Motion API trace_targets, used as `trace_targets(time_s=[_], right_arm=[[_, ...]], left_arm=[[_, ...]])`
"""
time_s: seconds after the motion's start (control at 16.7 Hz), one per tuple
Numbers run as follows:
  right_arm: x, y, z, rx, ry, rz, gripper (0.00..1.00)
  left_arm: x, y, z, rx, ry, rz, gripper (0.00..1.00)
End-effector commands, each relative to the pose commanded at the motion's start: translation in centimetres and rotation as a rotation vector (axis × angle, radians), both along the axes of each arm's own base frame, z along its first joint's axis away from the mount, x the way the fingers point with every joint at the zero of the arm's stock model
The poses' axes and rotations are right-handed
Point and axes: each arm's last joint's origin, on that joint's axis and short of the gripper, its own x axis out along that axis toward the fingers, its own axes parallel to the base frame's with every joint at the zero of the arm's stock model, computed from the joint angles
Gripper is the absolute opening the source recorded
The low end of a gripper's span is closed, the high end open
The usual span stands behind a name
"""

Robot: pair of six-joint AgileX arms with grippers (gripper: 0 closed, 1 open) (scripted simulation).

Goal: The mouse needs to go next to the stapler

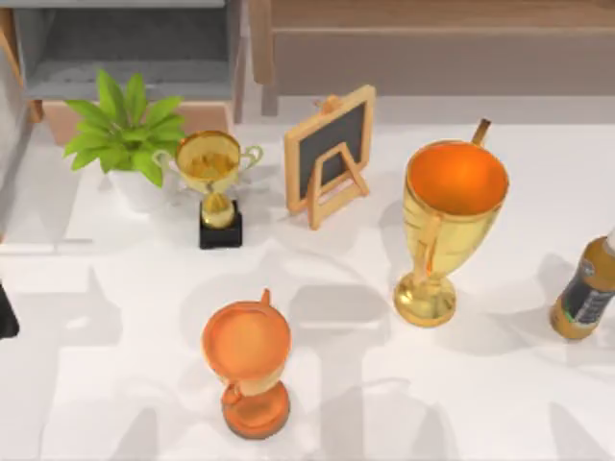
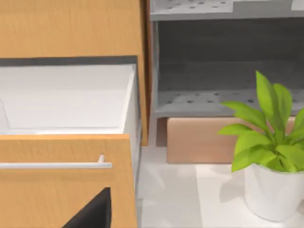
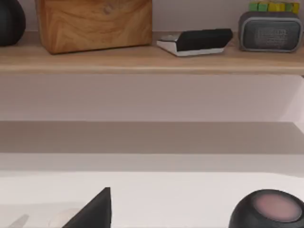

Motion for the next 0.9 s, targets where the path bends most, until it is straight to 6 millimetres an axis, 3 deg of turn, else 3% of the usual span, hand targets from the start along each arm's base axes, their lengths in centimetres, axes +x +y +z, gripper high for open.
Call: trace_targets(time_s=[0.24, 0.36, 0.54, 0.72, 0.9], right_arm=[[0.0, 0.0, 0.0, 0.000, 0.000, 0.000, 1.00], [0.0, 0.0, 0.0, 0.000, 0.000, 0.000, 1.00], [0.0, 0.0, 0.0, 0.000, 0.000, 0.000, 1.00], [0.0, 0.0, 0.0, 0.000, 0.000, 0.000, 1.00], [0.0, 0.0, 0.0, 0.000, 0.000, 0.000, 1.00]], left_arm=[[3.1, 0.8, 6.3, 0.038, 0.205, 0.029, 1.00], [6.2, 1.7, 9.4, 0.054, 0.333, 0.045, 1.00], [12.9, 3.8, 12.7, 0.068, 0.540, 0.065, 1.00], [20.6, 6.9, 12.9, 0.066, 0.750, 0.077, 1.00], [27.6, 10.7, 10.0, 0.045, 0.953, 0.077, 1.00]])
